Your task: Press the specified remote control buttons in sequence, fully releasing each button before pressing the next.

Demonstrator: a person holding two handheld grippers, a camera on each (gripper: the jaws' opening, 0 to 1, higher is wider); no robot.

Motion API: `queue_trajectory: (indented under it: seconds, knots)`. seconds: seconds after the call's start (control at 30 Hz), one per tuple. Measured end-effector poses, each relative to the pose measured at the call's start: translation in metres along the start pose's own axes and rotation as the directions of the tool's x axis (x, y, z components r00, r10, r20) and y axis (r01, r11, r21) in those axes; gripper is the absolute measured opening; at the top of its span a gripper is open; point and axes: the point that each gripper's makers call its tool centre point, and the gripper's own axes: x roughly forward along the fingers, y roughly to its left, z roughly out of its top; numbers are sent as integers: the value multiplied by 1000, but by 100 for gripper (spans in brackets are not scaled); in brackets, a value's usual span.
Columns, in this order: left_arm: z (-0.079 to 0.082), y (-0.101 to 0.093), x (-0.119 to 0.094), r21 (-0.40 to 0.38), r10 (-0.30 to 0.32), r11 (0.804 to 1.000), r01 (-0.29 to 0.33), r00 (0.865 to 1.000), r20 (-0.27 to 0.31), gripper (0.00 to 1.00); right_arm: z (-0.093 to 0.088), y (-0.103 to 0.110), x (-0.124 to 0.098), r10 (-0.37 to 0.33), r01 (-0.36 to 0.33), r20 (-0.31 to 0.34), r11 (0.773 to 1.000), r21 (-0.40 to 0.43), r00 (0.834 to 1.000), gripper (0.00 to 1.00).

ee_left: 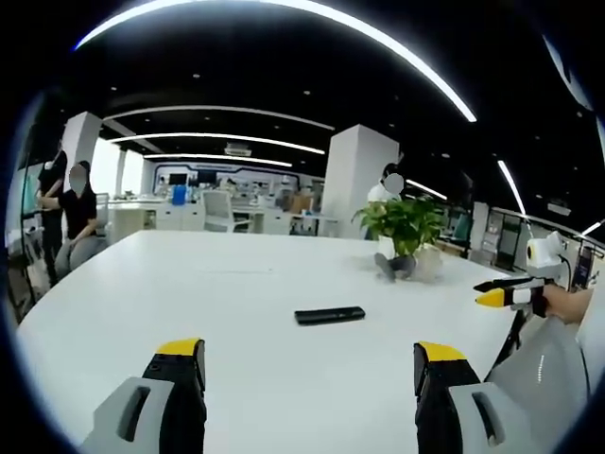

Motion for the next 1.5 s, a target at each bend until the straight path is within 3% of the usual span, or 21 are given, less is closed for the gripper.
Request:
queue_trajectory:
  seconds: [0.3, 0.47, 0.67, 0.73, 0.8, 0.87, 0.97, 1.07, 1.1, 1.23, 1.33, 1.4, 1.43, 1.5]
  knots:
    - [-1, -1, 0, -23, -4, 1000, 4, 1000, -6, 95, 2, 0, 0, 6, -6, 12, 1000, 10, 1000, 61]
    - [-6, 4, 1, -88, -15, 996, 13, 1000, -20, 95, 1, 6, 2, 37, -37, 1, 999, -10, 999, 61]
    - [-12, 0, 3, -66, -22, 998, 18, 998, -57, 95, -1, 4, 2, 47, -47, 4, 999, -4, 999, 61]
    - [-16, -3, 3, -64, -32, 998, 26, 995, -92, 95, 0, 4, 1, 45, -45, 9, 999, 1, 999, 61]
    - [-19, -12, 3, -57, -88, 995, 81, 987, -131, 93, 0, 2, 1, 45, -46, 11, 999, 6, 999, 61]
    - [-21, -20, 1, -63, -132, 990, 123, 974, -184, 88, 0, 2, 1, 45, -45, 13, 999, 8, 999, 61]
    - [-27, -25, 5, -55, -176, 984, 168, 945, -275, 90, 0, 1, 1, 40, -40, 14, 999, 8, 999, 61]
    - [-37, -32, 10, -105, -238, 971, 214, 899, -367, 89, -2, -1, 1, 39, -39, 9, 999, 9, 999, 60]
    - [-39, -32, 14, -124, -248, 968, 216, 889, -384, 89, -3, 0, 1, 41, -41, 7, 999, 10, 999, 60]
    - [-46, -39, 23, -222, -335, 939, 262, 840, -427, 84, -4, 1, 1, 43, -43, -3, 999, 2, 999, 60]
    - [-45, -43, 30, -320, -393, 907, 273, 822, -412, 72, -5, 1, 1, 39, -39, -9, 999, -1, 999, 59]
    - [-46, -40, 37, -331, -399, 903, 272, 816, -417, 69, -5, -1, 1, 33, -33, -11, 999, -1, 999, 59]
    - [-48, -39, 39, -333, -403, 903, 273, 807, -432, 69, -5, -1, 1, 31, -31, -9, 1000, 0, 999, 59]
    - [-55, -38, 41, -301, -419, 904, 303, 768, -485, 65, -5, -3, 0, 27, -27, -8, 1000, 5, 1000, 59]
